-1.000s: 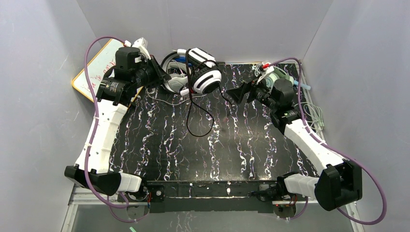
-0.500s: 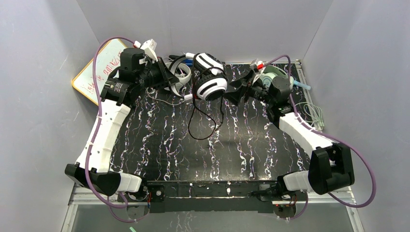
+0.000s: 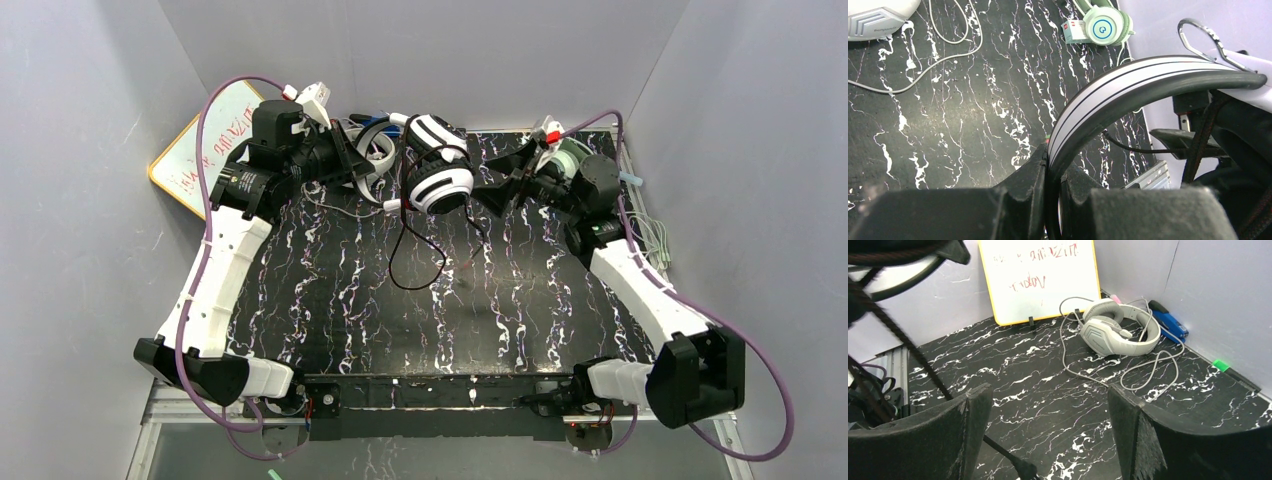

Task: Wrap the headphones
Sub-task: Wrap the headphones cable around the headphones.

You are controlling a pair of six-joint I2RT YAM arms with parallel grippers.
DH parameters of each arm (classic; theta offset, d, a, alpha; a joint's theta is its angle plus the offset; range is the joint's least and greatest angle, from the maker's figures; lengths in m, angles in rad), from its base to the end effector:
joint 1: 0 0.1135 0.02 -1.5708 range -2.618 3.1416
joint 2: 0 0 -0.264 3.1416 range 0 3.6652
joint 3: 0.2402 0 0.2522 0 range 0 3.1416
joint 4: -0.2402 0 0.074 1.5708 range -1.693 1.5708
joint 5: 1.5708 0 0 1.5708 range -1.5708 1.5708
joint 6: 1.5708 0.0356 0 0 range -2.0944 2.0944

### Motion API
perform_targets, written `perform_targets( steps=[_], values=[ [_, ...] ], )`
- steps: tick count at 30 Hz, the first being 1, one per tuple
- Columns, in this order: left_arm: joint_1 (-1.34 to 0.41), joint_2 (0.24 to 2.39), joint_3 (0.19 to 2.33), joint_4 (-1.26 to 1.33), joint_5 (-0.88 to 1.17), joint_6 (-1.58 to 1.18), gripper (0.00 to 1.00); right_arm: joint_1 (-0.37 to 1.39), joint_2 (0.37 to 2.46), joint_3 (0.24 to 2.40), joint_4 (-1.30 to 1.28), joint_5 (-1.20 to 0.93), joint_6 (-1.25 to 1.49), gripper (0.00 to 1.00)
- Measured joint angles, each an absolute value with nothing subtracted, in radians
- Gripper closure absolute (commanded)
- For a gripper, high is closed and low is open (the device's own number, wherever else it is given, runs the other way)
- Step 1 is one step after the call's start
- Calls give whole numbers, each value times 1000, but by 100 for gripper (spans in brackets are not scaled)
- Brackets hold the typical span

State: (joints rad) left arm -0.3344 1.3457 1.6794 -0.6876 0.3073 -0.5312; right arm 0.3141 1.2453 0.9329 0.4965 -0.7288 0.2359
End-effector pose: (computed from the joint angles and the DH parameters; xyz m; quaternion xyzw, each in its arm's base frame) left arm 0.2554 -0.1001 0.4704 0.0074 0.8155 -0.3509 0.4601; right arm 0.2647 0.1109 0.3639 -0.2972 0.5860 0.4144 0.6298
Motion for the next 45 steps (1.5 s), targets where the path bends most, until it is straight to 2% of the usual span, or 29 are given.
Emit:
perform_targets(
  steps=[8, 18, 24, 28, 35, 39, 42, 43, 45],
  values=[
    [-335, 1346, 1679, -688, 303, -530, 100, 313, 1130, 933, 394, -768, 160, 8],
    [-336, 1346, 1679, -690, 297, -514, 100, 313, 1087, 862, 280, -797, 128, 8],
    [-336, 1346, 1679, -690, 297, -512, 100, 313, 1057, 852, 302, -870, 170, 3],
    [-336, 1346, 1679, -690, 297, -511, 100, 313, 1076, 857, 352, -918, 217, 7],
    [-336, 1346, 1679, -690, 297, -511, 100, 335, 1203, 930, 441, -946, 302, 25],
    [-336, 1346, 1679, -690, 297, -511, 100, 379, 1260, 975, 464, -942, 319, 54],
    [-336, 1346, 1679, -690, 295, -508, 100, 400, 1270, 984, 479, -937, 339, 90],
    [-336, 1346, 1679, -691, 292, -505, 100, 402, 1269, 987, 484, -933, 344, 99],
    [-336, 1346, 1679, -696, 278, -495, 100, 402, 1266, 994, 482, -903, 352, 99]
  ],
)
